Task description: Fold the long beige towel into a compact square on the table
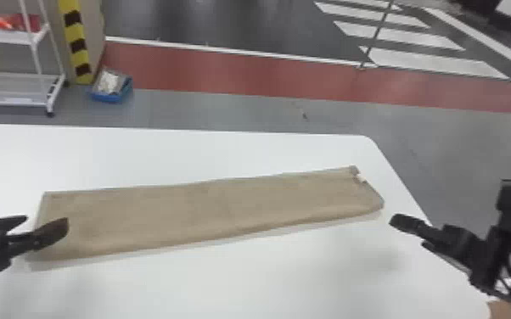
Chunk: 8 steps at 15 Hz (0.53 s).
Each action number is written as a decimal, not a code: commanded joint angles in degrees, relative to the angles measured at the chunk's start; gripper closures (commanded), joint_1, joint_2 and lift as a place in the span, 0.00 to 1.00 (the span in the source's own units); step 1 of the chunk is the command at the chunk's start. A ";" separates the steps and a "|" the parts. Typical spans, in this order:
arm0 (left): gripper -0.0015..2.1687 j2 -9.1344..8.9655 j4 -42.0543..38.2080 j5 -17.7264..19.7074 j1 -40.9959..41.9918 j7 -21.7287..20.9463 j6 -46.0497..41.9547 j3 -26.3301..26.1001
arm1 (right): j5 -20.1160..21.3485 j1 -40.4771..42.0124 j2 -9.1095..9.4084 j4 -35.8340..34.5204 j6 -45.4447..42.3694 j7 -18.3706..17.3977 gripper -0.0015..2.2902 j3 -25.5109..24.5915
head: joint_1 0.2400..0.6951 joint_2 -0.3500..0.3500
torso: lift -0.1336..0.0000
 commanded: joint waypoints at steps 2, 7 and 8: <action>0.10 0.07 1.94 -3.18 -1.57 0.99 3.30 -0.94 | 0.00 0.03 0.09 0.14 0.12 0.00 0.01 0.24 | 1.00 0.17 | 0.07; 0.24 0.59 2.64 -3.97 -3.33 0.38 9.98 -0.94 | 0.00 -0.24 0.09 0.32 0.12 0.00 0.01 0.77 | 1.00 0.19 | 0.07; 0.33 0.68 2.73 -3.88 -3.42 0.20 11.56 -0.94 | 0.09 -0.41 0.00 0.41 0.12 0.00 0.01 0.68 | 1.00 0.19 | 0.07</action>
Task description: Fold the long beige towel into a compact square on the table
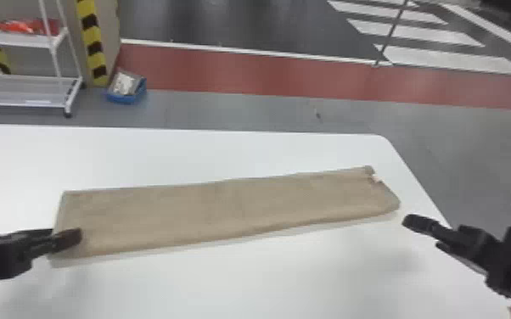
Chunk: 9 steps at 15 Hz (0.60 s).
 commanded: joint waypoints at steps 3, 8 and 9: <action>0.72 0.22 -0.05 0.28 -0.37 -1.53 3.61 0.00 | 0.16 -0.30 -0.09 0.72 0.12 0.00 0.01 -0.15 | 1.00 0.19 | 0.07; 0.80 0.22 -3.48 0.81 0.24 -4.08 3.61 3.16 | 0.07 0.05 -0.09 1.08 0.12 0.00 0.01 -0.59 | 1.00 0.18 | 0.07; 0.80 0.39 -4.89 1.25 0.33 -6.37 3.79 4.75 | 0.07 0.05 0.00 1.16 0.12 0.00 0.01 -0.59 | 1.00 0.18 | 0.07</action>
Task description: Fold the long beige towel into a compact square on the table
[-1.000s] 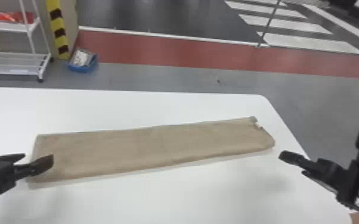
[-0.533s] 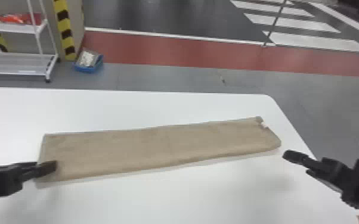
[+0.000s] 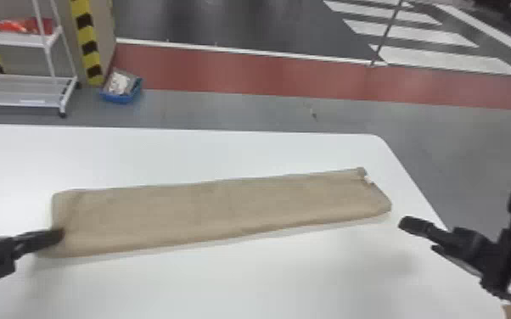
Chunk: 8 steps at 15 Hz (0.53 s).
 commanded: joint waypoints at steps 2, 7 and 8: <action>0.85 0.96 -3.13 0.42 0.29 -3.89 1.24 4.92 | -0.11 0.19 0.35 0.35 0.12 0.00 0.01 -0.08 | 1.00 0.19 | 0.07; 0.91 8.52 -0.93 1.56 -2.43 -4.85 0.71 12.03 | -0.03 0.28 1.05 0.61 0.12 0.00 0.01 0.27 | 1.00 0.35 | 0.07; 0.91 9.31 -0.84 1.56 -3.05 -5.29 0.71 13.44 | -0.03 0.28 1.14 0.61 0.12 0.00 0.01 0.36 | 1.00 0.38 | 0.07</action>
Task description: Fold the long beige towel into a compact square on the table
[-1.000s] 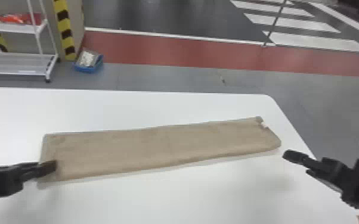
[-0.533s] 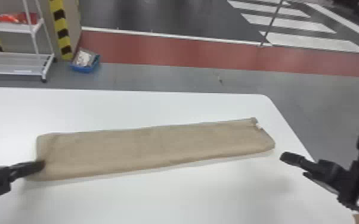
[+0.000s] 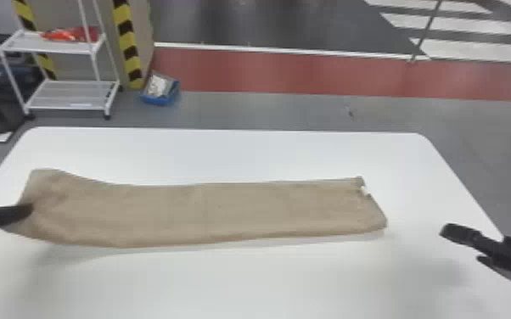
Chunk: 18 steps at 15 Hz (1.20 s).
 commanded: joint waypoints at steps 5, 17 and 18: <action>0.91 1.29 -9.72 4.91 -1.66 -4.88 15.89 2.84 | 0.02 0.52 0.90 -0.60 0.12 0.00 0.01 0.23 | 1.00 0.48 | 0.07; 0.91 -11.43 -22.90 -3.44 -14.14 8.04 28.08 -36.09 | -0.07 3.86 1.51 -4.21 0.12 0.09 0.01 -0.74 | 1.00 0.00 | 0.07; 0.91 -11.43 -23.08 -3.70 -13.08 8.22 28.08 -37.94 | -0.07 3.95 1.51 -4.21 0.12 0.26 0.01 -1.09 | 1.00 0.00 | 0.07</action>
